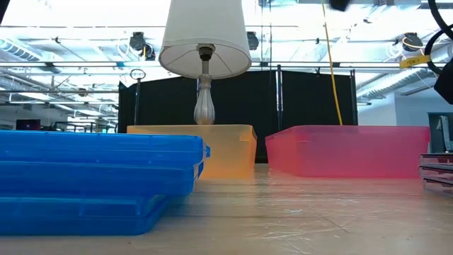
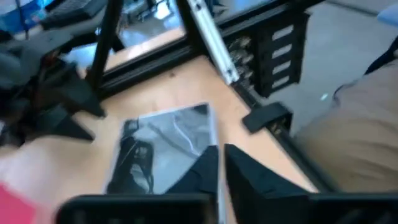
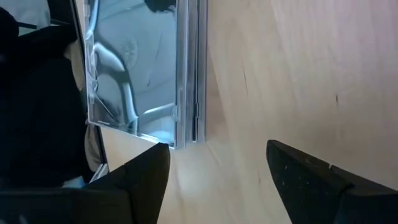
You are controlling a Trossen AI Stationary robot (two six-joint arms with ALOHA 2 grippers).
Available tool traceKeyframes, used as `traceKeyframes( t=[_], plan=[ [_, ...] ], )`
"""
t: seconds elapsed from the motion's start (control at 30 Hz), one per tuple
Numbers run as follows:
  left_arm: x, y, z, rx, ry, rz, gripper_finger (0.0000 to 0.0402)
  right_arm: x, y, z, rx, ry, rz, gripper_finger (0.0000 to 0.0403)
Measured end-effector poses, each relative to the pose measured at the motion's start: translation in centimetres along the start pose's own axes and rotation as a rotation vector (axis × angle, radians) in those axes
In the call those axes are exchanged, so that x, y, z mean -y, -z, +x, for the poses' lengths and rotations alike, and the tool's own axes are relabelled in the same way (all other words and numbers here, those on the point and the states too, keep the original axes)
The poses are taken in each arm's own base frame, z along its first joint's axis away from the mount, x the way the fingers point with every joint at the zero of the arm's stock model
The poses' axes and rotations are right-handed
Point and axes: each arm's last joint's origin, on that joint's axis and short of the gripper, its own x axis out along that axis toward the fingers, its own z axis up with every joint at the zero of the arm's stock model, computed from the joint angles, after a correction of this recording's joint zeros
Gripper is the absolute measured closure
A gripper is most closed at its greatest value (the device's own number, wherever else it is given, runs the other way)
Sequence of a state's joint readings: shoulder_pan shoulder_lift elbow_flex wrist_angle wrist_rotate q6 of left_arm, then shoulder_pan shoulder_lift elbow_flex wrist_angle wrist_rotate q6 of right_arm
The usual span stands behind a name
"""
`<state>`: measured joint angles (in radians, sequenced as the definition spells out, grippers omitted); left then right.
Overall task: Pick & place jewel cases by type
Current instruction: Put the black CD case into the red bin
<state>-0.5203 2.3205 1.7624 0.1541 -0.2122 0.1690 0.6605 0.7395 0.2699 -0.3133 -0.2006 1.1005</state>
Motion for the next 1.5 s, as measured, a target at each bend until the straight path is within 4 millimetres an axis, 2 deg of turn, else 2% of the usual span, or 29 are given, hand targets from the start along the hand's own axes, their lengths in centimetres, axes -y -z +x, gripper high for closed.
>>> traceKeyframes(
  t=[0.17,0.33,0.4,0.53,0.73,0.83,1.07,1.33,1.5],
  plan=[
    [0.8,-0.4,2.2,-0.012,0.017,-0.025,0.0393,0.0,-0.1,0.0,0.02,0.009,-0.02,0.0144],
    [1.0,0.7,4.6,-0.175,0.06,-0.033,0.0392,-0.1,-0.1,0.0,0.025,-0.002,-0.028,0.0144],
    [1.1,0.3,5.1,-0.176,0.082,-0.047,0.0389,-0.2,-0.1,0.0,0.028,-0.011,-0.041,0.0144],
    [0.9,-0.3,4.8,-0.214,0.071,-0.058,0.0397,-0.5,-0.3,-0.1,0.044,-0.046,-0.058,0.0144],
    [0.6,0.5,4.7,-0.293,0.074,-0.077,0.0389,-0.7,-0.4,-0.1,0.053,-0.063,-0.073,0.0145],
    [0.5,1.3,4.7,-0.331,0.014,-0.082,0.0397,-0.7,-0.4,-0.1,0.054,-0.063,-0.074,0.0144],
    [0.8,0.6,4.6,-0.302,0.005,-0.079,0.0392,-0.6,-0.4,-0.1,0.071,-0.053,-0.092,0.0145],
    [0.8,1.2,4.6,-0.345,0.026,-0.086,0.0385,-0.6,-0.5,-0.1,0.1,-0.037,-0.089,0.0144],
    [0.2,1.4,4.7,-0.355,0.013,-0.102,0.0397,-0.6,-0.5,-0.1,0.1,-0.037,-0.083,0.0144]
  ],
)
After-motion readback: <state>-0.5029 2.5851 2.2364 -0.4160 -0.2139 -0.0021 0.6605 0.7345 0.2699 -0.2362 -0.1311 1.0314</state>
